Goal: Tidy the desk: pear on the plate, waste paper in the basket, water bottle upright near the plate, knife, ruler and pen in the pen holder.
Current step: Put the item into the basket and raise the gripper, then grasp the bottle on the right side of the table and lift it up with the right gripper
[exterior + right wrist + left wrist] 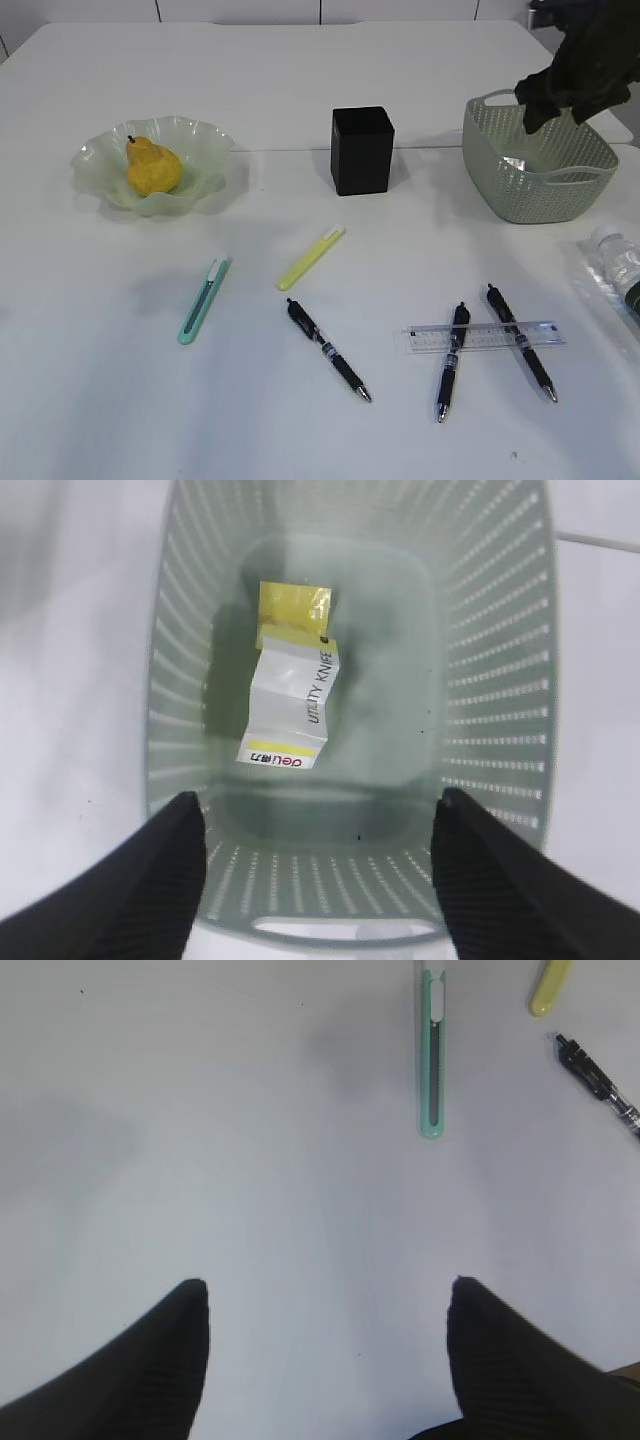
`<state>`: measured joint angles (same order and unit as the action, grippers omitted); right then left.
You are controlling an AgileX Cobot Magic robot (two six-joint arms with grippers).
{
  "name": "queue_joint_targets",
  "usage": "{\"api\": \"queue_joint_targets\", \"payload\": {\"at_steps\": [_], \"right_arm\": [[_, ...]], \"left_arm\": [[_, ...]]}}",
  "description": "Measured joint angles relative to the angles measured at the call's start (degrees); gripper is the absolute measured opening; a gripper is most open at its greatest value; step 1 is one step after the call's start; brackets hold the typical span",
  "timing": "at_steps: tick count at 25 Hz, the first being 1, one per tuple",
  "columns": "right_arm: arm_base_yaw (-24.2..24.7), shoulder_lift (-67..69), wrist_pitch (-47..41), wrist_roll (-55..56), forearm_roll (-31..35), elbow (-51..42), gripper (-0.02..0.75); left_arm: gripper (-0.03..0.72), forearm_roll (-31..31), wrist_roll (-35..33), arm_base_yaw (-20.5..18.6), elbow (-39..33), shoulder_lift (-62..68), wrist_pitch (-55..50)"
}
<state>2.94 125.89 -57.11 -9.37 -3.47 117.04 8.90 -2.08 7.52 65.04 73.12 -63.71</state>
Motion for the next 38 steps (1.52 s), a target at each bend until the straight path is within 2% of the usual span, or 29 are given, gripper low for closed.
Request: {"api": "queue_joint_targets", "payload": {"at_steps": [13, 26, 29, 34, 38], "right_arm": [[0.0, -13.7, -8.8, 3.3, 2.6, -0.6, 0.523], [0.0, -26.8, -11.9, 3.5, 3.5, -18.5, 0.522], [0.0, -29.7, -11.9, 3.5, 1.8, -23.4, 0.523], [0.0, -32.2, -11.3, 3.5, -5.7, -31.9, 0.523], [0.0, -30.3, -8.8, 3.5, -7.8, -34.3, 0.523]], "left_arm": [[0.528, 0.0, 0.0, 0.0, 0.0, 0.0, 1.1], [0.528, -0.2, -0.4, 0.0, 0.0, 0.0, 1.1], [0.528, -0.2, -0.5, 0.0, 0.0, 0.0, 1.1], [0.528, -0.2, -0.9, 0.0, 0.0, 0.0, 0.9], [0.528, -0.2, -1.1, 0.0, 0.0, 0.0, 0.9]]}}
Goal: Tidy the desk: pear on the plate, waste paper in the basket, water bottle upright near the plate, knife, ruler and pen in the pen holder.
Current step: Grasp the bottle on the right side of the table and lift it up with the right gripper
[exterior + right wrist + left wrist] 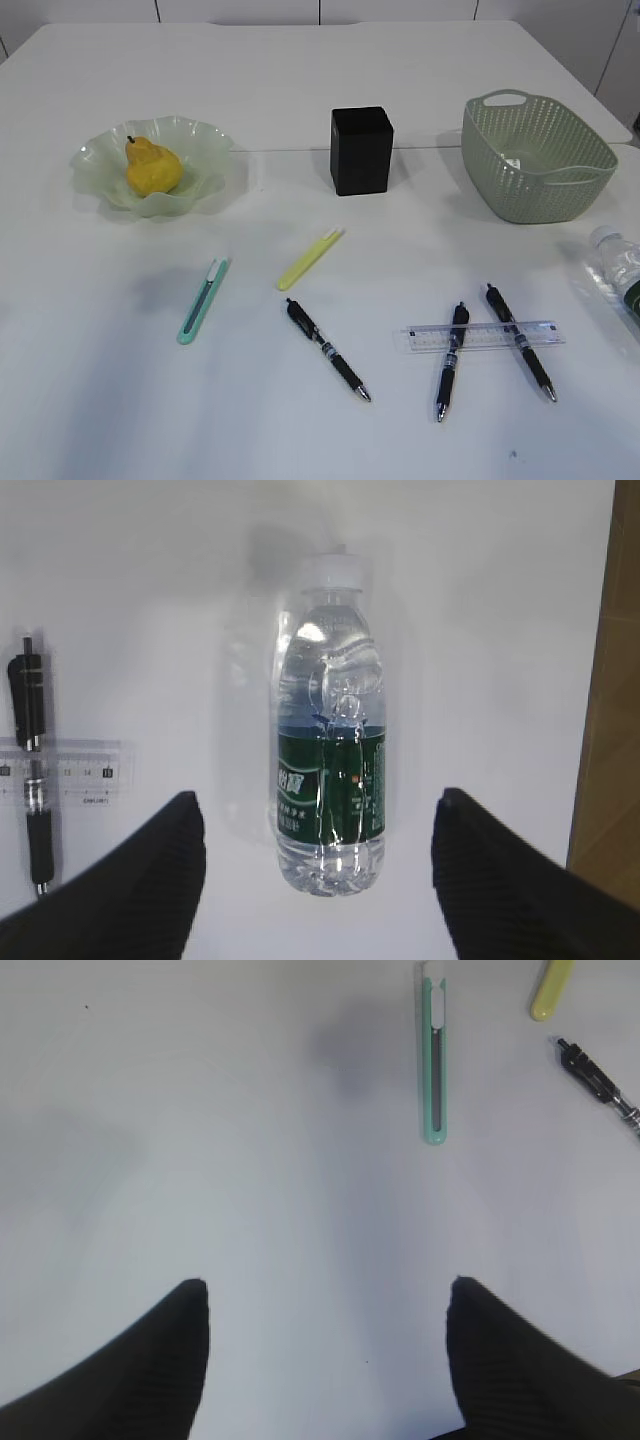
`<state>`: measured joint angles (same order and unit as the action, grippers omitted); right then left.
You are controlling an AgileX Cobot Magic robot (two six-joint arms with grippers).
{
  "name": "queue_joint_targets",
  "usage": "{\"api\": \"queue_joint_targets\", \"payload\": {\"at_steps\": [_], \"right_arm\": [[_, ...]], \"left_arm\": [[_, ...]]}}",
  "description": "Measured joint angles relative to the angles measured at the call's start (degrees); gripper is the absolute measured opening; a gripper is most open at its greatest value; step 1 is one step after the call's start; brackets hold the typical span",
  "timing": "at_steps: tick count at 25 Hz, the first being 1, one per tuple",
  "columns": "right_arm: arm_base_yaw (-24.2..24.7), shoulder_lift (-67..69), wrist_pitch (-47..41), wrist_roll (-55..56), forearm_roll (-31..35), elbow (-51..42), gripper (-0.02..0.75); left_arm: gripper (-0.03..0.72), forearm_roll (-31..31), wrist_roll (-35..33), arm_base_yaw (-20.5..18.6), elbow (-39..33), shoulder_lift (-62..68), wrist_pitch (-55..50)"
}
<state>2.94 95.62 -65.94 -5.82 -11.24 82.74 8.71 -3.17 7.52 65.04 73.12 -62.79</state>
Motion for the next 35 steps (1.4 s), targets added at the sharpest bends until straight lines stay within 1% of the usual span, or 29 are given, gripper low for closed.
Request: {"api": "queue_joint_targets", "payload": {"at_steps": [4, 8, 10, 13, 15, 25, 32, 35], "right_arm": [[0.1, 4.3, 1.7, 0.0, -1.5, 0.0, 0.543], [2.2, 9.0, 2.0, -0.5, -1.0, 0.6, 0.57], [3.9, 11.0, 2.2, -1.5, 0.7, 1.5, 0.573], [6.5, 13.4, 2.3, -4.3, 4.9, 2.5, 0.576], [7.4, 15.0, 2.3, -5.2, 6.2, 2.9, 0.577], [7.5, 21.8, 2.2, -5.7, 7.5, 7.8, 0.578], [7.5, 24.6, 2.0, -5.7, 7.5, 8.3, 0.578], [7.5, 25.3, 2.0, -5.7, 6.3, 8.3, 0.578]], "left_arm": [[0.528, 0.0, 0.0, 0.0, 0.0, 0.0, 0.0], [0.528, 0.0, 0.0, 0.0, 0.0, 0.0, 0.1], [0.527, 0.0, 0.0, 0.0, 0.0, 0.0, 0.4], [0.528, 0.0, -0.1, 0.0, 0.0, 0.0, 0.7], [0.527, 0.0, -0.1, 0.0, 0.0, 0.0, 0.9], [0.527, 0.0, -0.1, 0.0, 0.0, 0.0, 2.1], [0.527, 0.0, -0.1, 0.0, 0.0, 0.0, 3.0], [0.527, 0.0, -0.1, 0.0, 0.0, 0.0, 3.7]]}}
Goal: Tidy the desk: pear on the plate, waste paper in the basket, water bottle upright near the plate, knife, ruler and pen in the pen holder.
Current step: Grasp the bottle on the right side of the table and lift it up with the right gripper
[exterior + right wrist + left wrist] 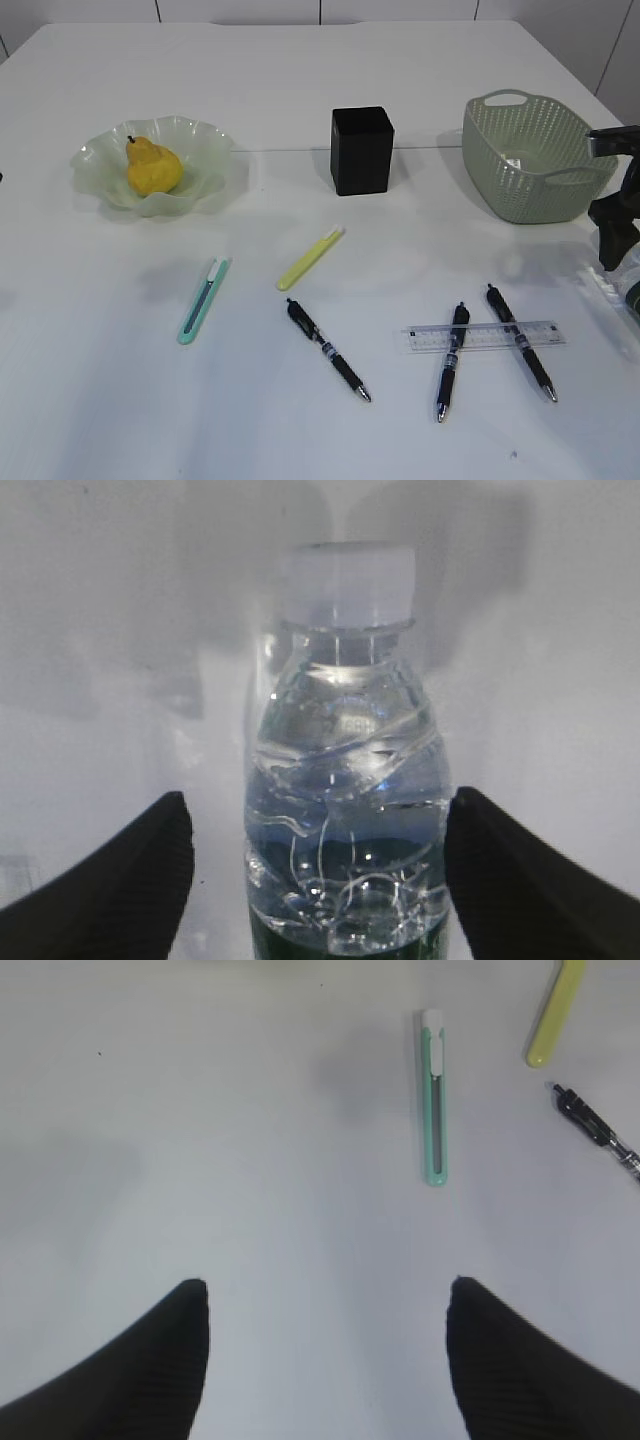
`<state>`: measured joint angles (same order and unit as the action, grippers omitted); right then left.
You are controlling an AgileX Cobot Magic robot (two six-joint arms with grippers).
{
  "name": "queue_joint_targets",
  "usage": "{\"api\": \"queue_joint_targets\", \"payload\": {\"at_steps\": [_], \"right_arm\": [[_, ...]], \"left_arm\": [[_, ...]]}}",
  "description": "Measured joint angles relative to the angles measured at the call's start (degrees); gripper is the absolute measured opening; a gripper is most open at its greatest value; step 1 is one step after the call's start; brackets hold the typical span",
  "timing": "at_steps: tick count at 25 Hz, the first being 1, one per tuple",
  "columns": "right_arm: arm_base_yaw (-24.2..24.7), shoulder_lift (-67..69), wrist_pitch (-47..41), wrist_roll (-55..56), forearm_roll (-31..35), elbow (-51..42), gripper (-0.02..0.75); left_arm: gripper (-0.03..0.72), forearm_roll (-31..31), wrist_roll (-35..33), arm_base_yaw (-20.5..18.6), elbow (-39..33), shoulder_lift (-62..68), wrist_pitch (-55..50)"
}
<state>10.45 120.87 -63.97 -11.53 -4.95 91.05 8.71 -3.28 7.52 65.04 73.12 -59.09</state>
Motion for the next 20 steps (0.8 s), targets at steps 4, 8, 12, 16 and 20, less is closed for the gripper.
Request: {"api": "queue_joint_targets", "payload": {"at_steps": [4, 8, 12, 16, 20], "right_arm": [[0.0, 0.2, 0.0, 0.0, -0.9, 0.0, 0.578], [0.0, 0.9, 0.0, 0.0, -1.0, 0.0, 0.578], [0.0, 1.6, 0.0, 0.0, -1.3, 0.0, 0.578], [0.0, 1.6, 0.0, 0.0, -1.3, 0.0, 0.572], [0.0, 1.6, 0.0, 0.0, -1.3, 0.0, 0.514]], "left_arm": [[0.527, 0.0, -0.1, 0.0, 0.0, 0.0, 0.5], [0.527, 0.1, -0.1, 0.0, 0.0, 0.0, 1.0], [0.527, 0.1, -0.1, 0.0, 0.0, 0.0, 1.2], [0.527, 0.1, -0.1, 0.0, 0.0, 0.0, 1.2], [0.527, 0.2, -0.1, 0.0, 0.0, 0.0, 1.2]]}}
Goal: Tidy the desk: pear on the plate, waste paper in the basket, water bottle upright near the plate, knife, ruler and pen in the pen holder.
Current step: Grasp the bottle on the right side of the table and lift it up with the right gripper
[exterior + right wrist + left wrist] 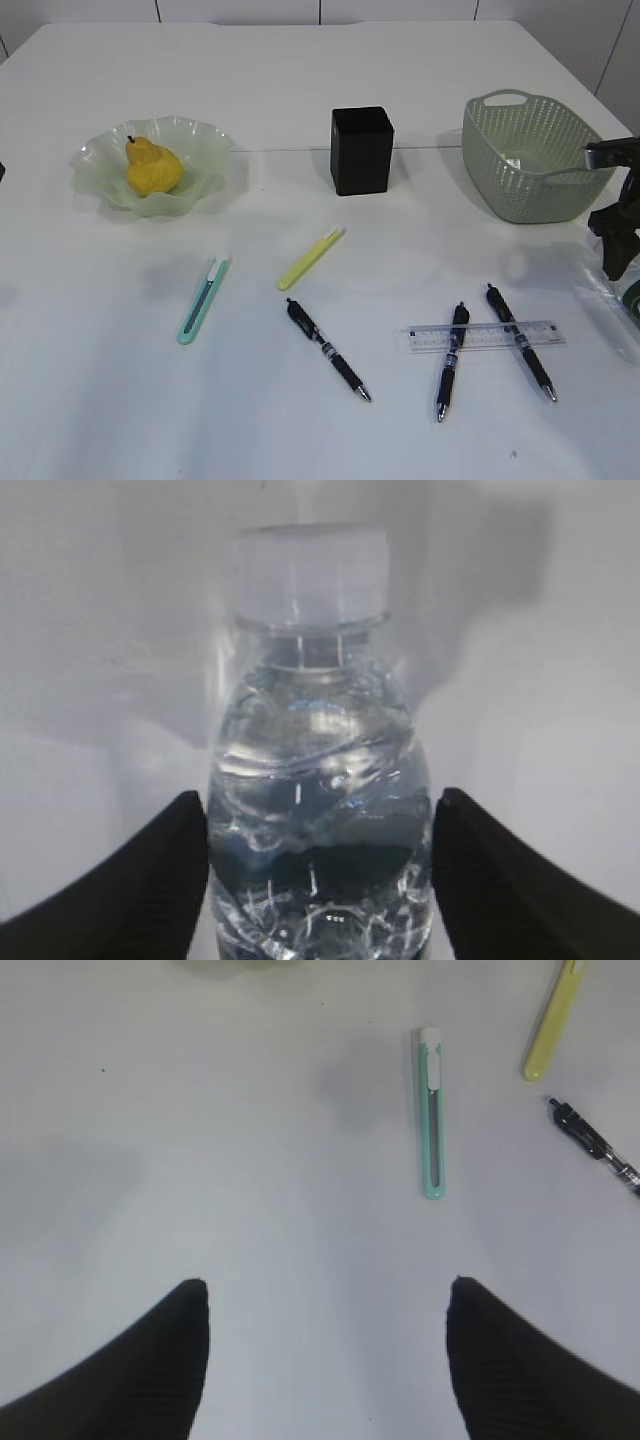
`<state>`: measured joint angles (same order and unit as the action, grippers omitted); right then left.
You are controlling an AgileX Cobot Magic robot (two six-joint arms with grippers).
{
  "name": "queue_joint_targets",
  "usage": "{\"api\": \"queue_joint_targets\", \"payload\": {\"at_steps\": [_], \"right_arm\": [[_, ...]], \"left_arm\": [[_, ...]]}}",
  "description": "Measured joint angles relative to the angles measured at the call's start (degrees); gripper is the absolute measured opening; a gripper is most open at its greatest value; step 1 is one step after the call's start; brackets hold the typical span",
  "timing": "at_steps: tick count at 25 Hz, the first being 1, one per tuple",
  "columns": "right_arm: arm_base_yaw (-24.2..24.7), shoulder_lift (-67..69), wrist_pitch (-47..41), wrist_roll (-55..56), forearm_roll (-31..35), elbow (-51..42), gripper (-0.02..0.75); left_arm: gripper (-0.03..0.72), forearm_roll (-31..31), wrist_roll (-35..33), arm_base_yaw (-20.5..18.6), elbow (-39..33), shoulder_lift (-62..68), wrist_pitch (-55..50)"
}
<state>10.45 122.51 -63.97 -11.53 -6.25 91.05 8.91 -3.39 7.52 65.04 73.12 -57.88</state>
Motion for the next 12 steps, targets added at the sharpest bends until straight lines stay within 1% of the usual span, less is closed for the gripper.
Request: {"api": "queue_joint_targets", "payload": {"at_steps": [3, 6, 12], "right_arm": [[0.0, 0.0, -0.1, 0.0, 0.3, 0.0, 0.449], [0.0, 0.0, -0.1, 0.0, 0.8, 0.0, 0.408], [0.0, 0.0, -0.1, 0.0, 1.7, 0.1, 0.383]], "left_arm": [[0.527, 0.2, 0.0, 0.0, 0.0, 0.0, 0.1], [0.527, 0.2, 0.0, 0.0, 0.0, 0.0, 0.1], [0.527, 0.2, 0.0, 0.0, 0.0, 0.0, 0.1]]}}
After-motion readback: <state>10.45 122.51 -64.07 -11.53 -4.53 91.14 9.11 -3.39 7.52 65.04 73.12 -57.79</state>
